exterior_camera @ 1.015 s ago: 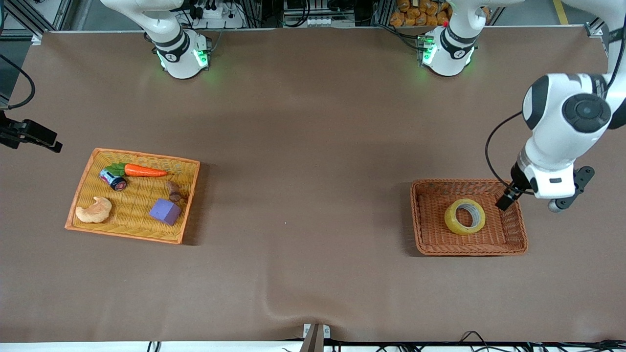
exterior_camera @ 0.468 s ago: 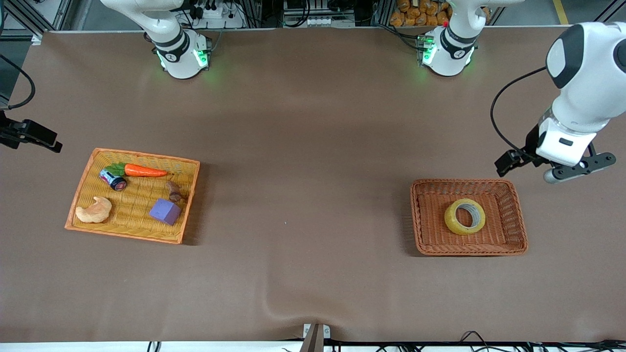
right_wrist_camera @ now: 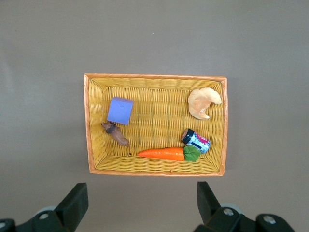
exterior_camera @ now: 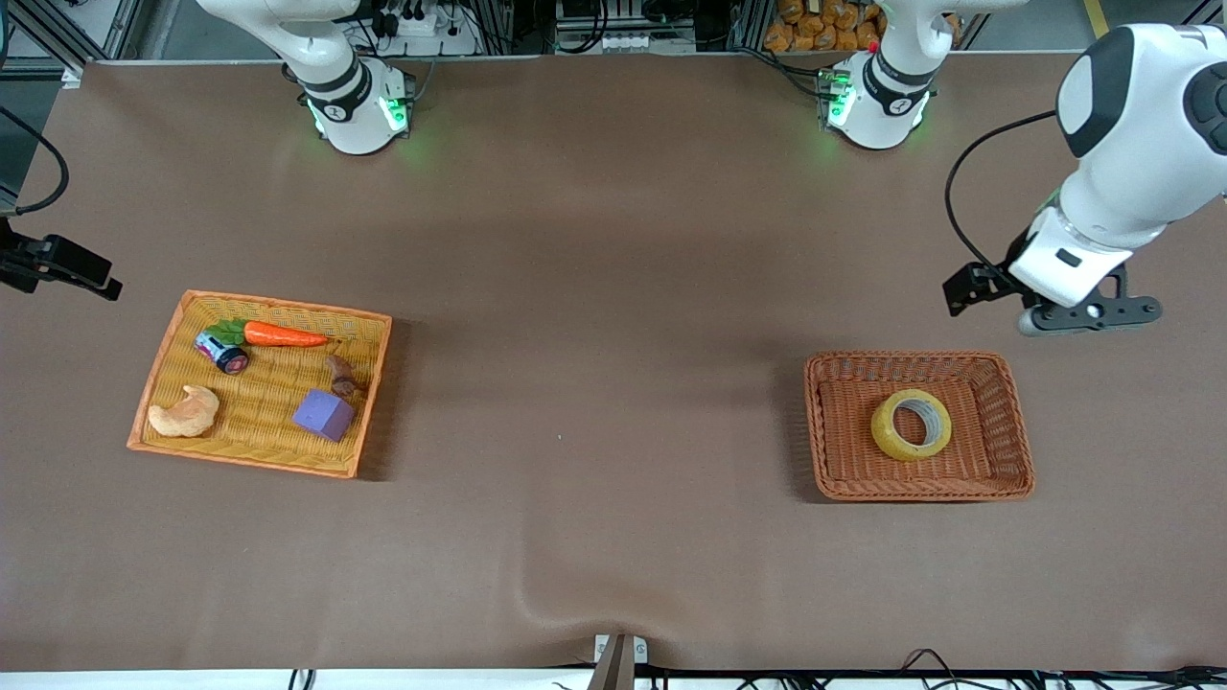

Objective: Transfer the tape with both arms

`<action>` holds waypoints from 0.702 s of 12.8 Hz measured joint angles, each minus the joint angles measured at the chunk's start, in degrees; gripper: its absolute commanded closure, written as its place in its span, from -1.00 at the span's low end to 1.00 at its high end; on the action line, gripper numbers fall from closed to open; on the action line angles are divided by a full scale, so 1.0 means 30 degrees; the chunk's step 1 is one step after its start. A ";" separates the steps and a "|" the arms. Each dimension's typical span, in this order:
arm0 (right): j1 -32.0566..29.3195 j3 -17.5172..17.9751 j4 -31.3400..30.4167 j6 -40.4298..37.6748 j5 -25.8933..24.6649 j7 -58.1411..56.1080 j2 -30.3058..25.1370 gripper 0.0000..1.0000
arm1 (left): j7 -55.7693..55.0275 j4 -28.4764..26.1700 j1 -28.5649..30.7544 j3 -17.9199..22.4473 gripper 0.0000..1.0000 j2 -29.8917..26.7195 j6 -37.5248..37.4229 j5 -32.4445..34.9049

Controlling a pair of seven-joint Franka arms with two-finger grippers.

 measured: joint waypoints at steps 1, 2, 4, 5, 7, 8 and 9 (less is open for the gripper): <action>0.0000 0.0000 0.0000 0.0019 0.0020 0.0000 0.0016 -1.00 | 0.0495 0.0122 -0.0037 -0.0053 -1.00 0.0000 -0.0400 -0.0021; 0.0000 0.0000 0.0000 0.0026 0.0028 0.0000 0.0030 -1.00 | 0.0979 0.0339 -0.0068 -0.0064 -1.00 -0.0004 -0.1016 -0.0030; 0.0000 0.0000 0.0000 0.0035 0.0040 0.0000 0.0048 -1.00 | 0.1580 0.1170 -0.0084 -0.0041 -1.00 -0.0040 -0.2487 -0.0041; 0.0000 0.0001 0.0000 0.0038 0.0043 0.0000 0.0052 -1.00 | 0.1731 0.1762 -0.0079 0.0014 -1.00 -0.0060 -0.3109 -0.0042; 0.0000 0.0001 0.0000 0.0041 0.0046 0.0000 0.0057 -1.00 | 0.1764 0.2964 -0.0058 0.0186 -1.00 -0.0095 -0.3988 -0.0044; 0.0000 0.0001 0.0000 0.0041 0.0047 0.0000 0.0058 -1.00 | 0.1767 0.3477 -0.0057 0.0310 -1.00 -0.0098 -0.4330 -0.0044; 0.0000 0.0001 0.0000 0.0042 0.0049 0.0000 0.0059 -1.00 | 0.1783 0.3892 -0.0056 0.0407 -1.00 -0.0100 -0.4635 -0.0044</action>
